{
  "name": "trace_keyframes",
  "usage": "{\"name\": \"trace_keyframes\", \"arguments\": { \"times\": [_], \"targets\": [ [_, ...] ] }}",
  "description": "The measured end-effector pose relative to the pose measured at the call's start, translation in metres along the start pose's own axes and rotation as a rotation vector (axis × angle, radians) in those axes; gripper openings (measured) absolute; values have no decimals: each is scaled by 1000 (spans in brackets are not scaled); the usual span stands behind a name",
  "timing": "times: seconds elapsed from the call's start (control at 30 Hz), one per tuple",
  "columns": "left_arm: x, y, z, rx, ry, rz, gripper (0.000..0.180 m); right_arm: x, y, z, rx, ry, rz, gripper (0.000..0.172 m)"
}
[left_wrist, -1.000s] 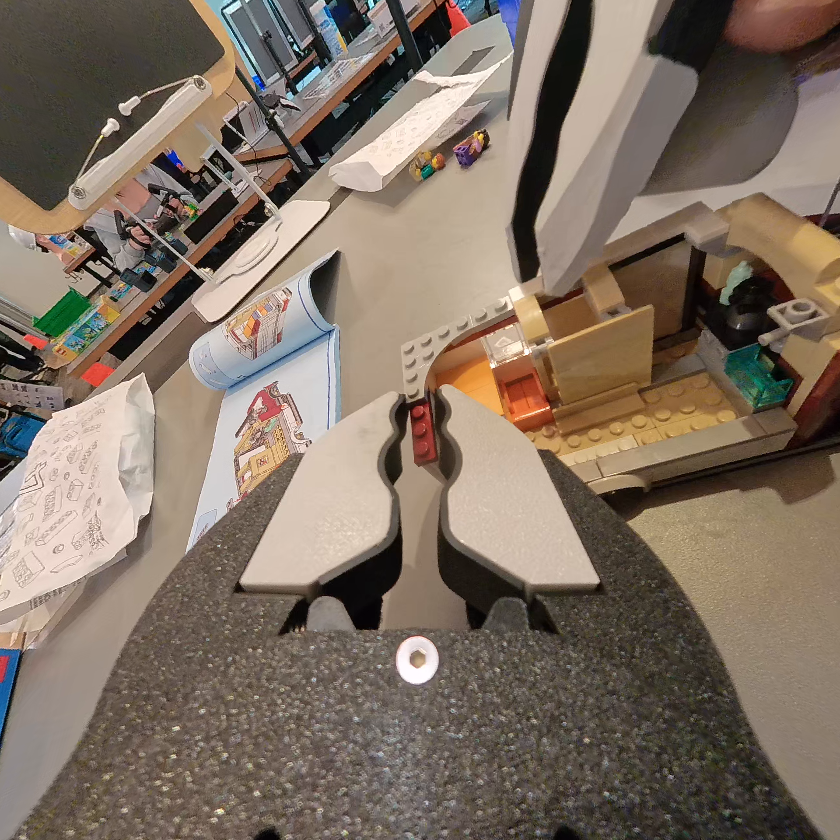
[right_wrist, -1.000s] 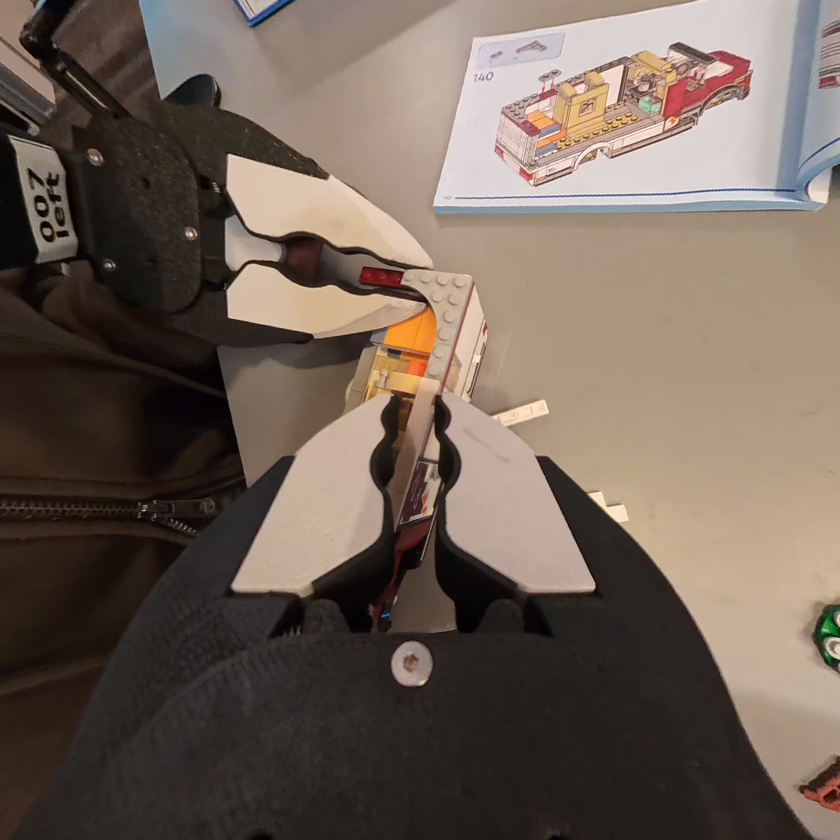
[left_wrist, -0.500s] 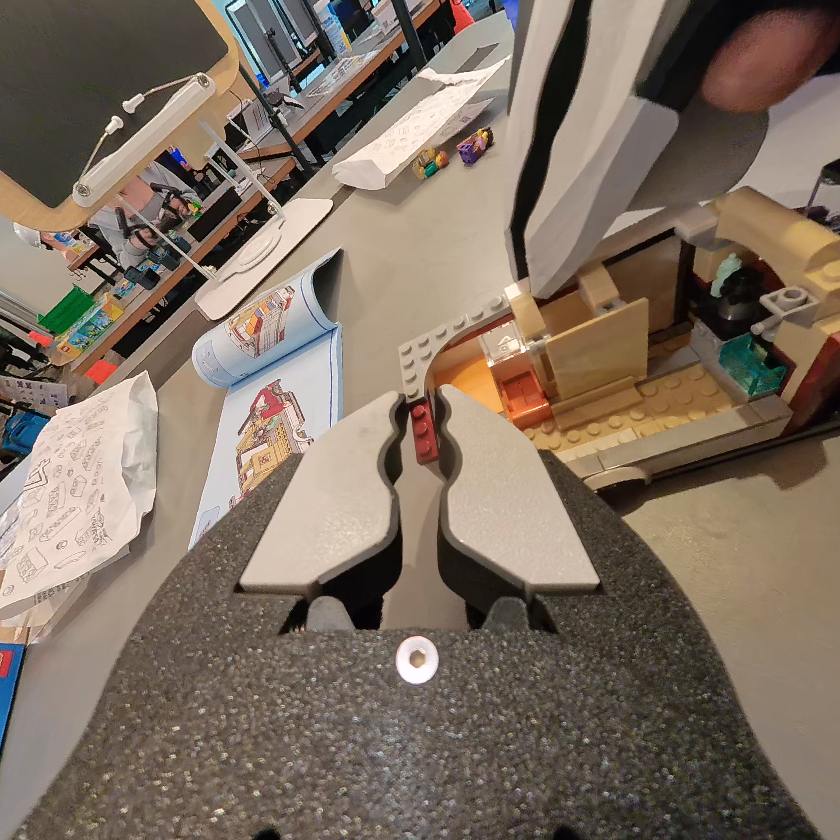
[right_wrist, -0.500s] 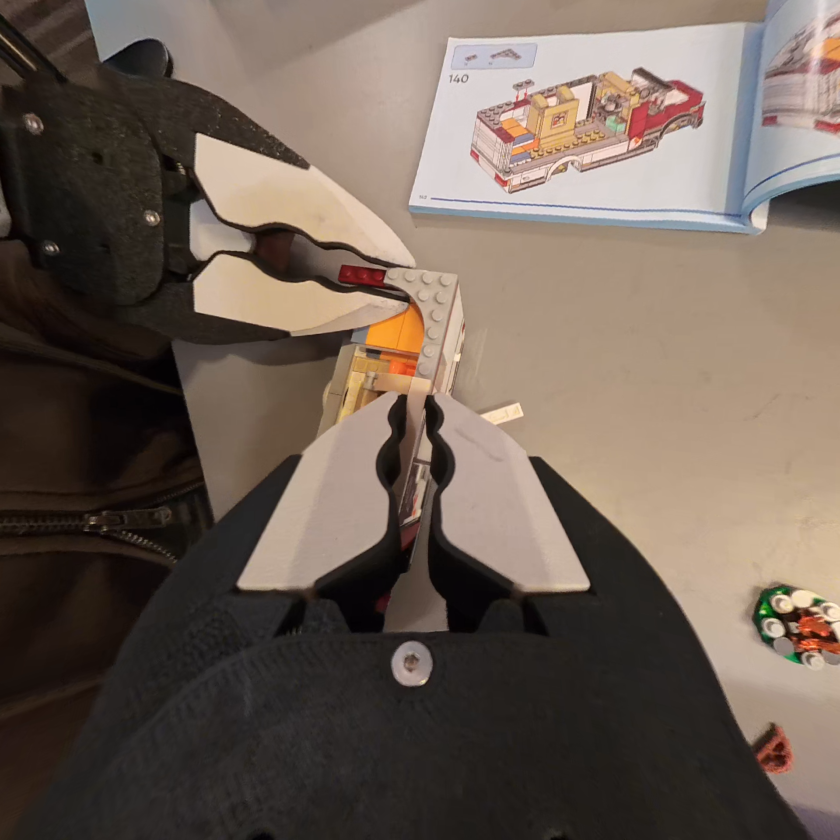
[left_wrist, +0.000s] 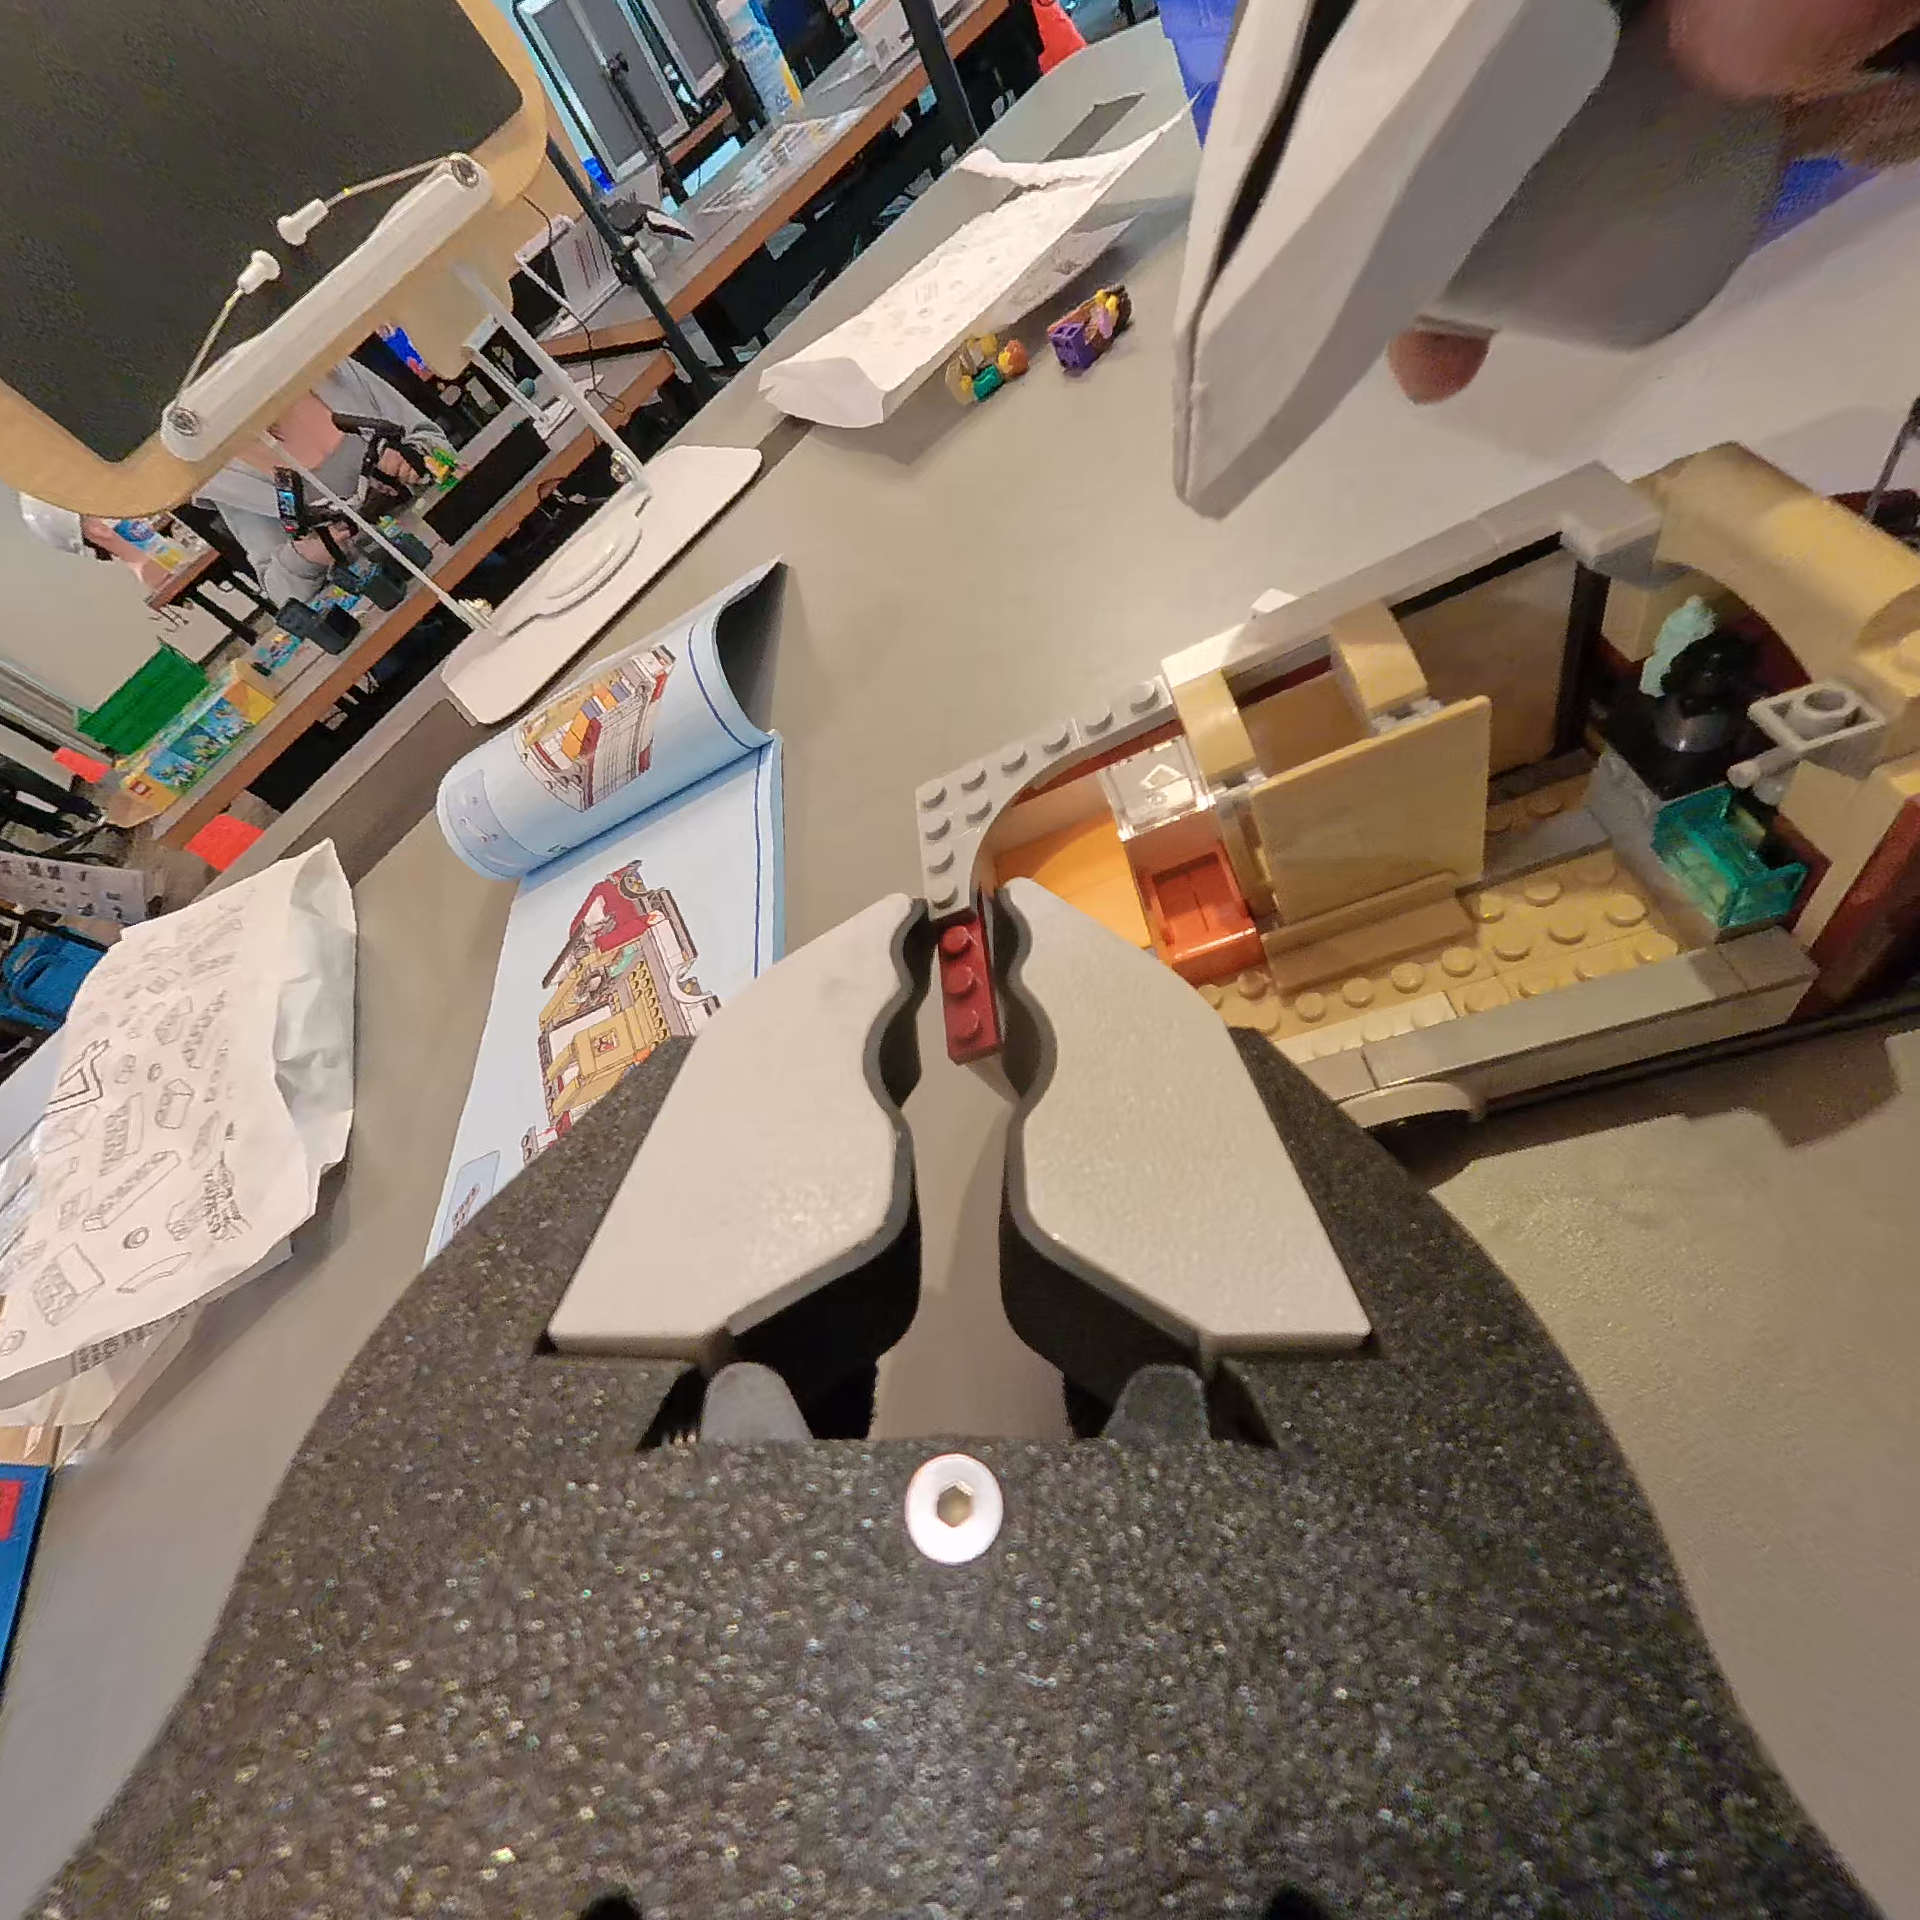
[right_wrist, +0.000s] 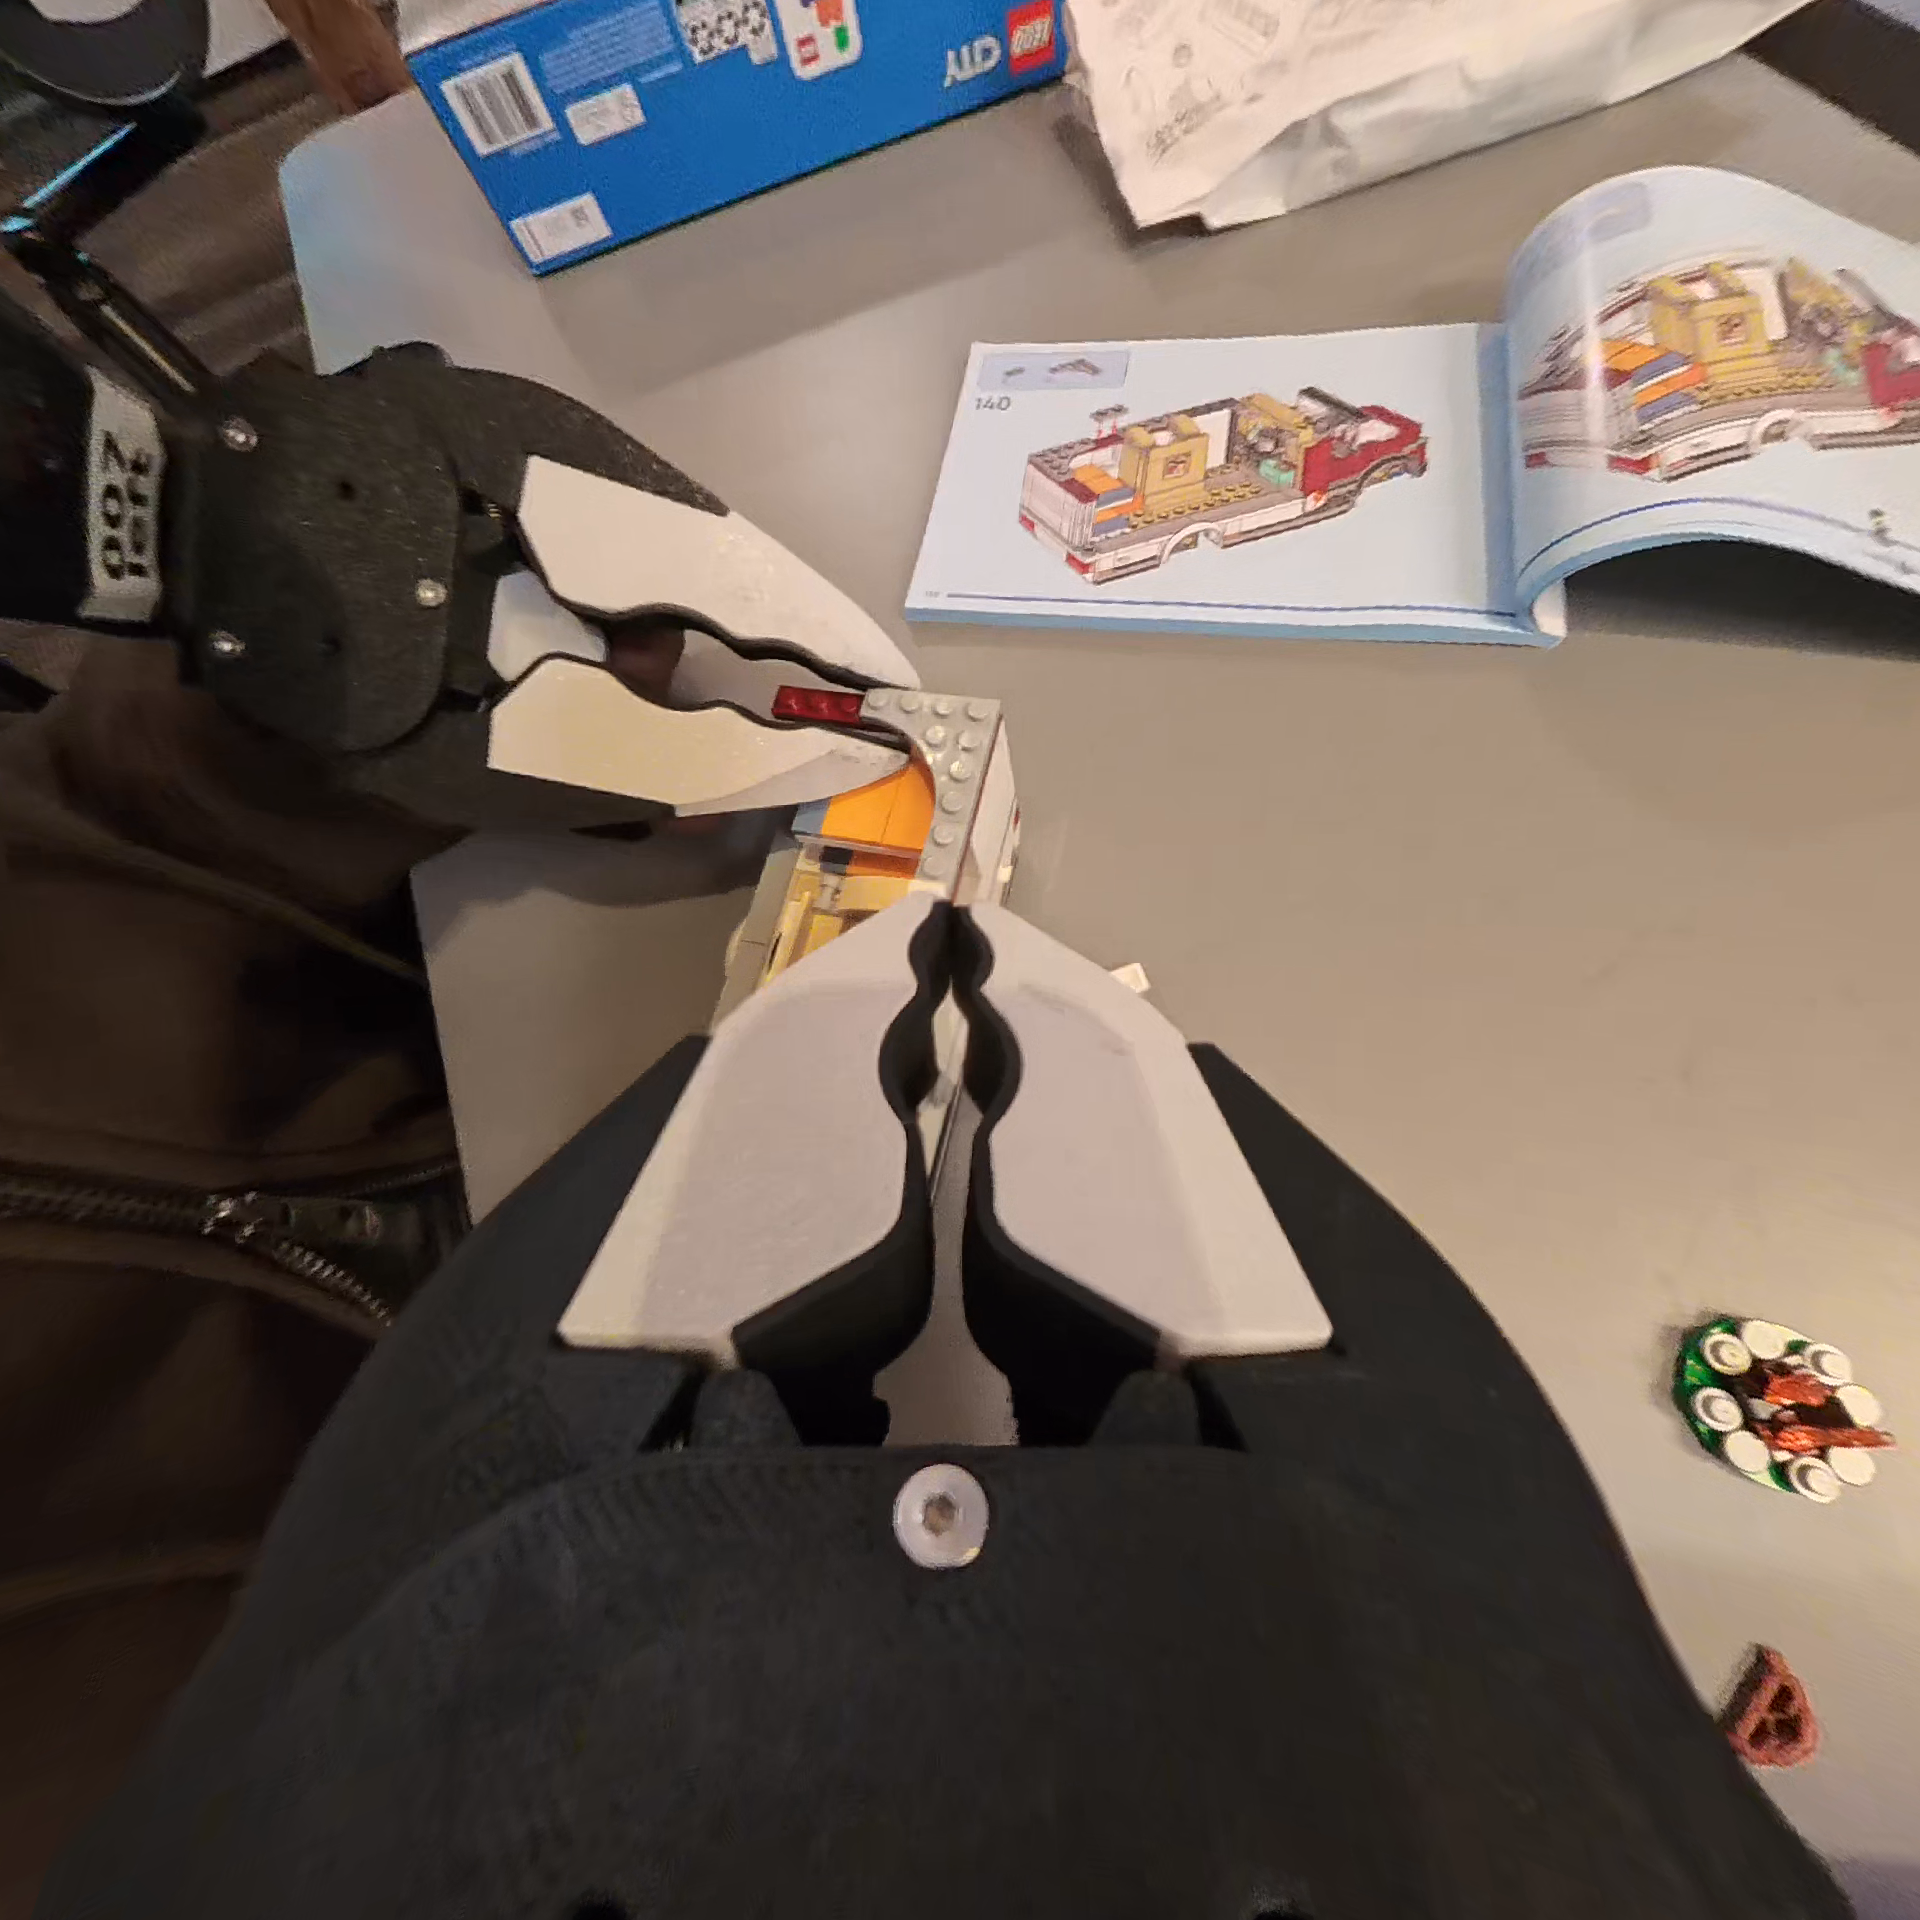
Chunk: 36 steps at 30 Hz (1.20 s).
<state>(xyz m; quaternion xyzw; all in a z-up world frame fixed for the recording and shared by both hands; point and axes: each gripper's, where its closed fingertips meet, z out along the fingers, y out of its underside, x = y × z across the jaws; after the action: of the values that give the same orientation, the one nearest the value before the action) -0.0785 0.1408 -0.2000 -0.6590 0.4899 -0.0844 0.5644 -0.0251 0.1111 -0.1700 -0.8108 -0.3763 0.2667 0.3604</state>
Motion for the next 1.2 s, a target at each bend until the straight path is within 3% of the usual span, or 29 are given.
{"name": "trace_keyframes", "arguments": {
  "times": [0.23, 0.4, 1.2],
  "targets": [
    [0, 0, 0, 1, -3, 4, 11, -6, 6, 7, -66, -31, 22, 0],
    [1, -1, 0, 2, -5, 8, 11, -8, 11, 16, -149, -40, 22, 14],
    [0, 0, 0, 3, -3, 8, 11, -6, 15, 17, -209, -8, -49, 8]
  ]
}}
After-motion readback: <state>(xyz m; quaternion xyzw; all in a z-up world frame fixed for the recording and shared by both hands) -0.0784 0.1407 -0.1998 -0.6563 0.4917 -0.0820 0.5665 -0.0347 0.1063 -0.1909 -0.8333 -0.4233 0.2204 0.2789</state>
